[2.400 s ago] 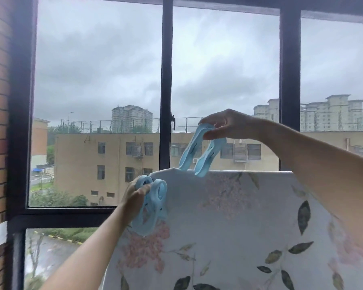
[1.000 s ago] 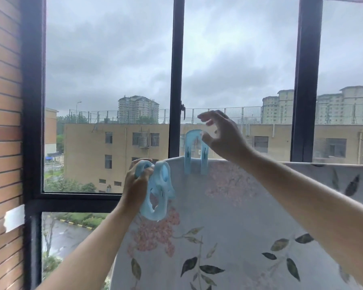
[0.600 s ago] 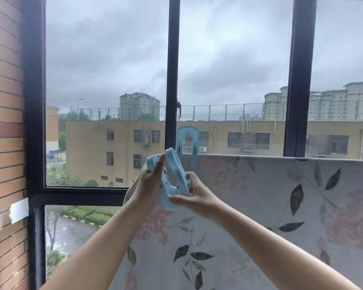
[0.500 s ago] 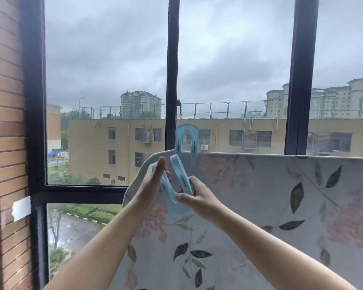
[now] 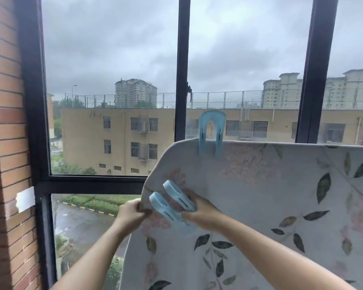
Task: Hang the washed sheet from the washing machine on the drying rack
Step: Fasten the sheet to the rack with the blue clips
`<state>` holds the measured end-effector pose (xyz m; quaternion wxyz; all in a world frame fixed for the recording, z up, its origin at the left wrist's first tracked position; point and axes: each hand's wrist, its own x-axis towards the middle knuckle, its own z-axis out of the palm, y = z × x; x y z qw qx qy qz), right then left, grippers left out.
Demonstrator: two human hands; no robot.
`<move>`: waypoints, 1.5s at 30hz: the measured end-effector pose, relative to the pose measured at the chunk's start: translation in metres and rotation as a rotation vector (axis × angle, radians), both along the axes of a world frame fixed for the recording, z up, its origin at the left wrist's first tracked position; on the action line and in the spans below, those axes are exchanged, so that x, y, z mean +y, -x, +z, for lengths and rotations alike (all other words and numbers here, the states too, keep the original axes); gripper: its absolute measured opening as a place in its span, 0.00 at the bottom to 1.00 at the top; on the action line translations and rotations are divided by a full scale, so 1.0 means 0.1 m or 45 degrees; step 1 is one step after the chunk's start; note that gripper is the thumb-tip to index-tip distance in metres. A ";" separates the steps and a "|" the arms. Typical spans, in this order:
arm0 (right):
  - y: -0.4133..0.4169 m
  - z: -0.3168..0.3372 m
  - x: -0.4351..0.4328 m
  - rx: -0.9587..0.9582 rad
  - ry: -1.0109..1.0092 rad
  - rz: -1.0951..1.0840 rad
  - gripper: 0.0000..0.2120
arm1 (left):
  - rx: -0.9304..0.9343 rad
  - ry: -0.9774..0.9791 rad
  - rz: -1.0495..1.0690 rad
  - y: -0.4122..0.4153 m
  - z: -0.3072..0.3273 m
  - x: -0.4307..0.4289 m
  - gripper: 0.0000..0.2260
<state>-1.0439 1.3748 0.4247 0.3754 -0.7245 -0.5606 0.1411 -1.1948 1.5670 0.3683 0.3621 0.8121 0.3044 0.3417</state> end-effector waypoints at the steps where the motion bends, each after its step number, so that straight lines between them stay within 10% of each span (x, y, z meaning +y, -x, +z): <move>1: 0.02 -0.01 0.05 -0.006 -0.008 -0.002 0.23 | -0.019 0.019 -0.088 0.08 0.06 0.04 0.08; 6: 0.13 -0.04 0.26 0.003 -0.019 -0.059 0.26 | -0.287 0.746 -0.306 0.48 0.10 0.46 0.20; 12: 0.30 -0.09 0.35 -0.038 0.014 -0.083 0.25 | 0.167 0.927 -0.383 -0.05 -1.11 1.22 0.34; 17: 0.38 -0.14 0.45 -0.030 0.022 -0.100 0.26 | 0.416 1.238 -0.683 -0.06 -0.93 0.57 0.28; 21: 0.46 -0.16 0.50 -0.051 0.064 -0.100 0.21 | 0.689 0.938 -0.819 0.04 -1.10 0.68 0.15; 25: 0.48 -0.19 0.53 -0.061 0.076 -0.124 0.18 | 0.412 0.972 -0.835 0.15 -1.06 0.75 0.10; 30: 0.51 -0.14 0.54 -0.069 0.098 -0.107 0.13 | -0.081 0.831 -0.929 -0.06 -0.85 0.54 0.31; 36: 0.46 -0.08 0.48 -0.078 0.093 -0.140 0.14 | -0.003 0.439 -1.032 -0.25 -0.25 0.15 0.08; 45: 0.47 -0.09 0.38 -0.064 0.131 -0.055 0.15 | 0.024 -0.160 -0.645 -0.08 -0.18 0.56 0.06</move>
